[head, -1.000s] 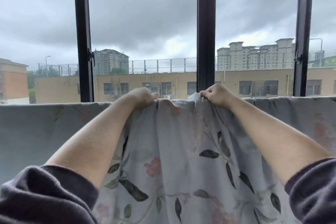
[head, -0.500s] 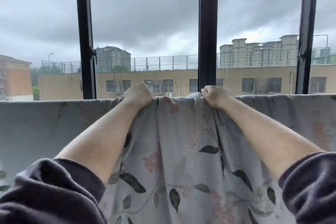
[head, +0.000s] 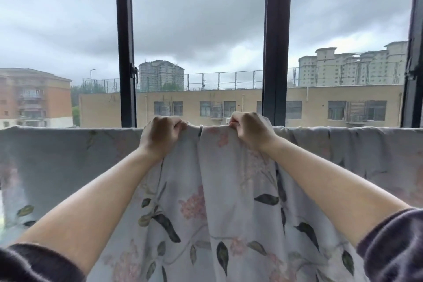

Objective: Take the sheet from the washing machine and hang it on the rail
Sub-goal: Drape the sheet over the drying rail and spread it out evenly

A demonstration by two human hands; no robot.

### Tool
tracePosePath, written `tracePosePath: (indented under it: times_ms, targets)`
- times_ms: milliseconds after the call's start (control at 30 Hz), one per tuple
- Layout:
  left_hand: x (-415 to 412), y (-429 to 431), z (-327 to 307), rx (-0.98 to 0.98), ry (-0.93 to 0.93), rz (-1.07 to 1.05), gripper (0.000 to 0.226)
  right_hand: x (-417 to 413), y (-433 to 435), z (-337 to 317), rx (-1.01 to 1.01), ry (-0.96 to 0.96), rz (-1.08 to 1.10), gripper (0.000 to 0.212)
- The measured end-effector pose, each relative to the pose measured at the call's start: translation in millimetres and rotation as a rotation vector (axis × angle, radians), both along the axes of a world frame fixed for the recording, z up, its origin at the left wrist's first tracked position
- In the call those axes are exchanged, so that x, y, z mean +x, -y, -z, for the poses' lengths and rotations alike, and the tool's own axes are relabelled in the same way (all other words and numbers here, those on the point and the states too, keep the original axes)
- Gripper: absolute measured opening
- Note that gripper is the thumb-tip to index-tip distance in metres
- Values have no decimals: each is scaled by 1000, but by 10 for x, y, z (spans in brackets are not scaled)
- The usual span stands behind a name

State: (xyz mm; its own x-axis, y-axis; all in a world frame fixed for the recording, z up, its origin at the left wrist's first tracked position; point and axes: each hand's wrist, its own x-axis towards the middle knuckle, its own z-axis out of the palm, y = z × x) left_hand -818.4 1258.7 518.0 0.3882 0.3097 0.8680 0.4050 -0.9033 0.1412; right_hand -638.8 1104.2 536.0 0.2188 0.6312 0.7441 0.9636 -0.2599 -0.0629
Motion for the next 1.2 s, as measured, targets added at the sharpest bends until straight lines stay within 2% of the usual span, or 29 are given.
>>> tracePosePath:
  times_ms: [100, 167, 200, 267, 333, 400, 467, 567, 700, 767, 900, 967, 1033, 1200]
  targets:
    - [72, -53, -140, -59, 34, -125, 27, 38, -53, -151, 131, -66, 46, 19]
    - [80, -190, -221, -161, 87, -177, 29, 107, -87, -272, 229, -146, 98, 21]
    - [87, -263, -250, -229, 70, -203, 30, 174, -122, -299, 216, -185, 134, 22]
    - [92, -349, -260, -324, -94, -260, 36, 283, -212, -269, 4, -270, 173, 22]
    - [98, -351, -232, -335, -274, -302, 46, 334, -274, -214, -234, -360, 172, 29]
    - [76, -288, -213, -296, -370, -314, 56, 332, -256, -223, -332, -402, 178, 42]
    - [25, -244, -201, -265, -400, -256, 59, 301, -214, -231, -341, -391, 166, 49]
    - [-170, -290, -128, -233, -344, -154, 57, 246, -178, -175, -239, -266, 151, 45]
    - [-662, -430, 45, -113, -295, -285, 48, 68, -179, -63, 43, -40, 164, 29]
    - [-813, -447, 73, -90, -312, -300, 43, -121, -193, -27, 106, 11, 113, 27]
    - [-872, -467, 69, -84, -265, -183, 36, -651, -441, 104, -71, 48, -102, 35]
    - [-900, -502, 69, -123, -146, -83, 32, -805, -567, 148, -83, 85, -53, 34]
    - [-901, -545, 67, -130, -73, -65, 31, -858, -602, 157, -16, 42, -1, 31]
    - [-888, -662, -57, -161, -133, -79, 37, -962, -692, 121, 50, -78, 157, 34]
